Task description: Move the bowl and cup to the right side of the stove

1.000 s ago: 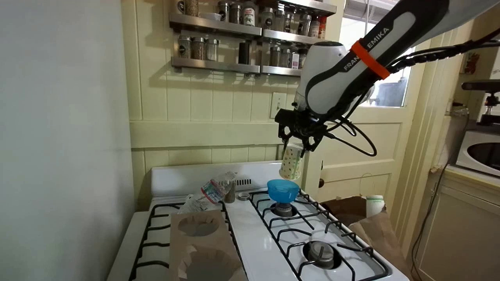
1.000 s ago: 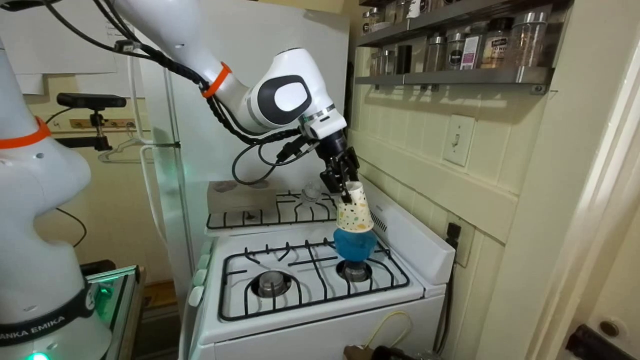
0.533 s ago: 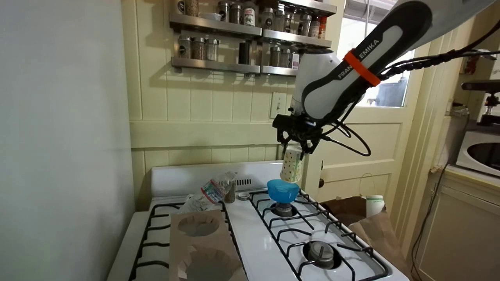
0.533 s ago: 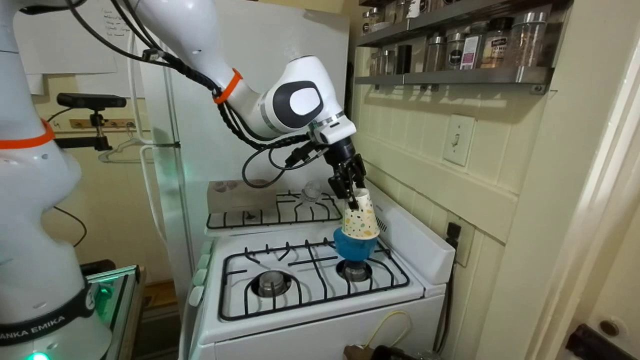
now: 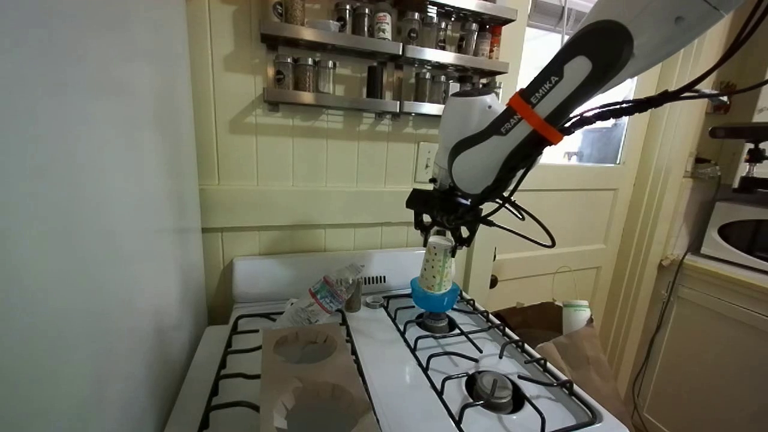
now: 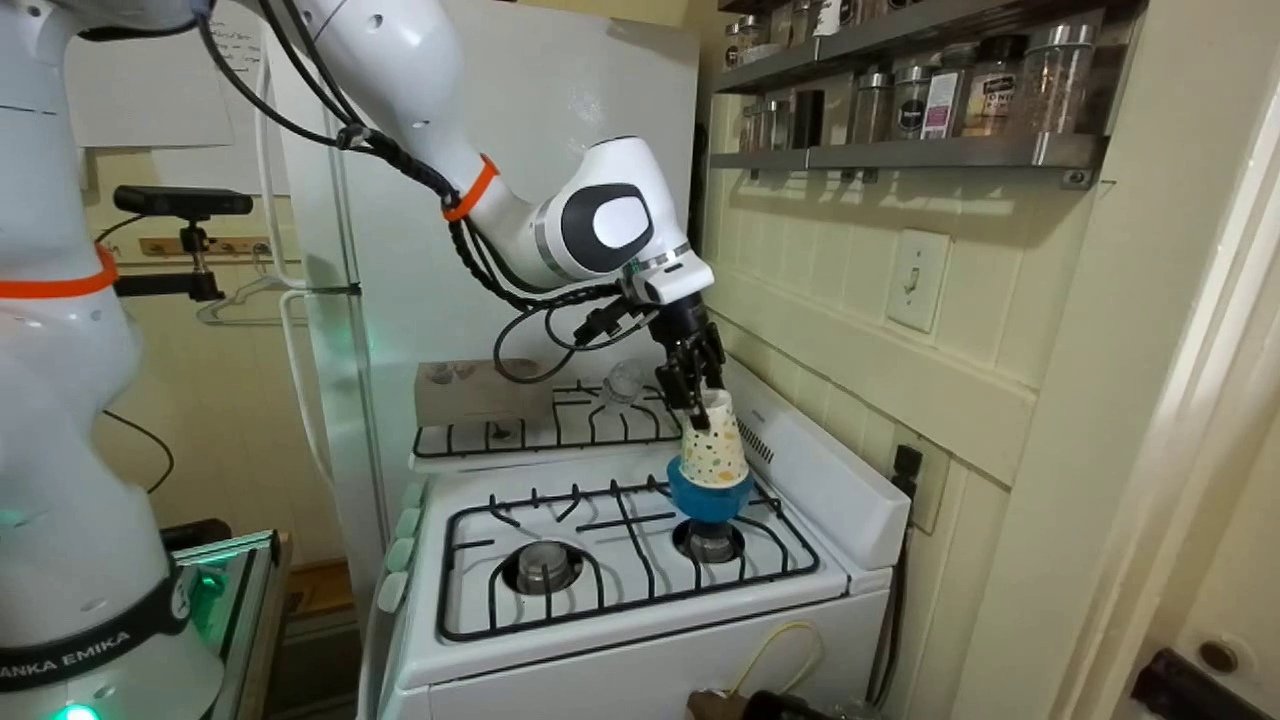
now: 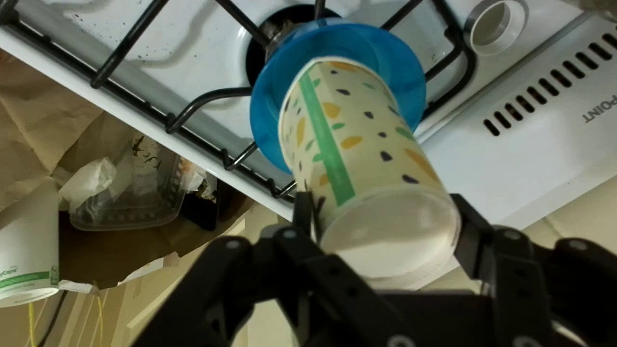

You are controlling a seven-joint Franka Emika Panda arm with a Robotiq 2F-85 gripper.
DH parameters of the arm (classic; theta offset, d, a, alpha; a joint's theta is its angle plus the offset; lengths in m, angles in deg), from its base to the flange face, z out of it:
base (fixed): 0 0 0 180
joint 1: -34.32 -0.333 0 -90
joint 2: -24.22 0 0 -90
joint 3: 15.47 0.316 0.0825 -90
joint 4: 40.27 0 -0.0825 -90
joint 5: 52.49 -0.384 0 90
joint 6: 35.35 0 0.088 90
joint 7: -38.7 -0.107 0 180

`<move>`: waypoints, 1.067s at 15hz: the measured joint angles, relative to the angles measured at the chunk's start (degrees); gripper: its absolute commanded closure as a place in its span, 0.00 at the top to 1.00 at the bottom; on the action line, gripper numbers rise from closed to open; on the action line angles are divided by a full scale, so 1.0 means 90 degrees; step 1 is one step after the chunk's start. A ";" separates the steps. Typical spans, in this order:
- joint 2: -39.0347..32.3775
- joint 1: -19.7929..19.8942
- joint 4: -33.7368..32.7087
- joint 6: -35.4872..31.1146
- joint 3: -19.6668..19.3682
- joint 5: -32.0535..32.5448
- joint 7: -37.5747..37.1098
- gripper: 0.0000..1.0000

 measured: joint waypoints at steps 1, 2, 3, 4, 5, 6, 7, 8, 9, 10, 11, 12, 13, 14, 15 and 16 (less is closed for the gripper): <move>-0.0031 -0.0056 -0.0014 0.0043 -0.0032 -0.0022 0.0021 1.00; -0.0053 -0.0106 -0.0018 0.0068 -0.0060 -0.0063 0.0052 1.00; -0.0069 -0.0147 -0.0021 0.0081 -0.0083 -0.0113 0.0086 1.00; -0.0079 -0.0182 -0.0024 0.0089 -0.0102 -0.0156 0.0118 1.00; -0.0081 -0.0210 -0.0029 0.0090 -0.0117 -0.0205 0.0152 1.00; -0.0080 -0.0235 -0.0044 0.0090 -0.0128 -0.0259 0.0189 1.00; -0.0067 -0.0261 -0.0069 0.0090 -0.0130 -0.0346 0.0262 1.00; -0.0029 -0.0292 -0.0095 0.0087 -0.0127 -0.0486 0.0413 1.00; 0.0029 -0.0320 -0.0103 0.0018 -0.0088 -0.0795 0.0778 1.00; 0.0102 -0.0346 -0.0103 -0.0047 -0.0015 -0.1197 0.1282 1.00; 0.0179 -0.0379 -0.0103 -0.0059 0.0077 -0.1597 0.1779 1.00; 0.0251 -0.0435 -0.0103 -0.0059 0.0175 -0.2023 0.2272 1.00; 0.0313 -0.0500 -0.0103 -0.0059 0.0272 -0.2469 0.2758 1.00; 0.0356 -0.0569 -0.0103 -0.0059 0.0371 -0.2932 0.3239 1.00; 0.0384 -0.0649 -0.0104 -0.0031 0.0465 -0.3401 0.3727 1.00; 0.0401 -0.0719 -0.0105 -0.0001 0.0532 -0.3738 0.4076 1.00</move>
